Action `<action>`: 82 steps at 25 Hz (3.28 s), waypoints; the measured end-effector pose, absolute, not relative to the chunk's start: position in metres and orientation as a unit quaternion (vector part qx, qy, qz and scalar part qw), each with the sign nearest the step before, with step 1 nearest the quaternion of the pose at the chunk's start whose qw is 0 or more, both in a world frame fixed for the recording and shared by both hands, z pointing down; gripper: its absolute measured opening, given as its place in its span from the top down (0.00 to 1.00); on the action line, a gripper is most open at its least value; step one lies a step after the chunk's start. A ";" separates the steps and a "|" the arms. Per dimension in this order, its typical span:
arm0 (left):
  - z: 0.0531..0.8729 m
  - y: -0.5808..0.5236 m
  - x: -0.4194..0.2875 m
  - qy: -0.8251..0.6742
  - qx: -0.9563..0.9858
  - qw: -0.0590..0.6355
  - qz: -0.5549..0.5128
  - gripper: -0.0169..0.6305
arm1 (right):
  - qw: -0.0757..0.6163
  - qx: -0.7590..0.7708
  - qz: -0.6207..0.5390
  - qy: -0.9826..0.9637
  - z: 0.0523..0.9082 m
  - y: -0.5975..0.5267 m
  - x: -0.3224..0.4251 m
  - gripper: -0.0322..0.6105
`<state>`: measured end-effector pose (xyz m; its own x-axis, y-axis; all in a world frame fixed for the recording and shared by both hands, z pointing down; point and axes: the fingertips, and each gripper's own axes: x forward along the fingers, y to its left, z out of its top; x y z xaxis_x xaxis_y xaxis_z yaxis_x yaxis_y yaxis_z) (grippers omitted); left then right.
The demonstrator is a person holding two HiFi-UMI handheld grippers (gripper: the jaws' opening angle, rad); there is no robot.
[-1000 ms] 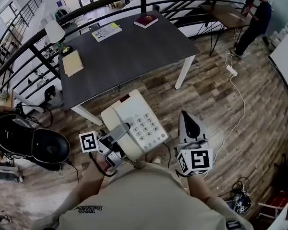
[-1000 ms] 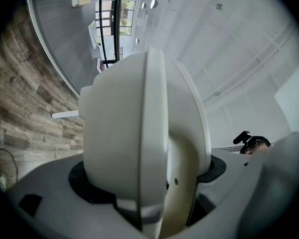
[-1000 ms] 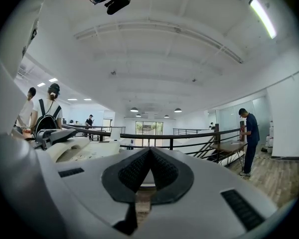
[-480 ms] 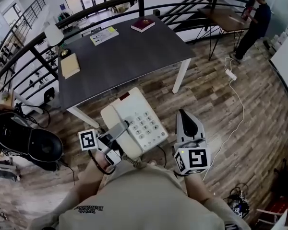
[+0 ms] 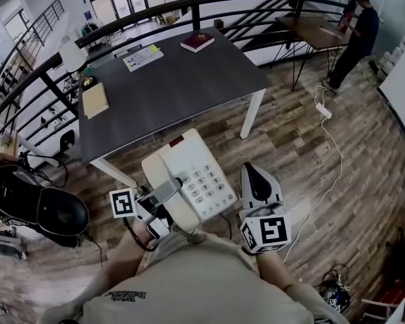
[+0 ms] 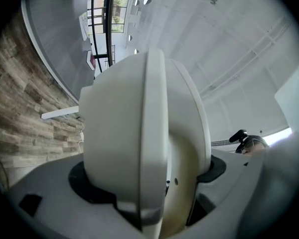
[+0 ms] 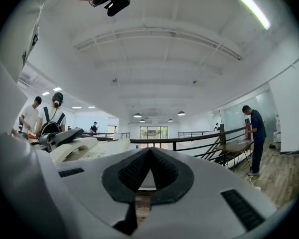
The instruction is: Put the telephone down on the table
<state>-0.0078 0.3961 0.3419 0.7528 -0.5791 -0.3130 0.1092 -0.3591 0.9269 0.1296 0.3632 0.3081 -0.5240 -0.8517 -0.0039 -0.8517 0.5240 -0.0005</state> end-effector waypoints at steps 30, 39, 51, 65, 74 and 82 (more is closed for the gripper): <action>0.367 0.016 -0.103 -0.069 0.766 0.573 -0.283 0.27 | -0.048 -0.525 0.012 0.850 0.327 -0.010 0.023 0.95; 0.361 -0.095 -0.132 -0.040 0.768 0.579 -0.273 0.27 | -0.069 -0.542 -0.003 0.838 0.326 -0.118 -0.010 0.95; 0.356 -0.165 -0.143 -0.031 0.761 0.585 -0.279 0.27 | -0.092 -0.567 -0.011 0.818 0.329 -0.189 -0.009 0.95; 0.365 -0.196 -0.140 -0.086 0.760 0.582 -0.275 0.27 | -0.094 -0.537 -0.012 0.838 0.331 -0.222 -0.004 0.95; 0.381 -0.236 -0.111 -0.118 0.762 0.581 -0.259 0.27 | -0.099 -0.542 -0.021 0.834 0.352 -0.260 0.019 0.95; 0.403 -0.304 -0.090 -0.138 0.764 0.582 -0.244 0.27 | -0.095 -0.557 -0.002 0.825 0.361 -0.326 0.048 0.95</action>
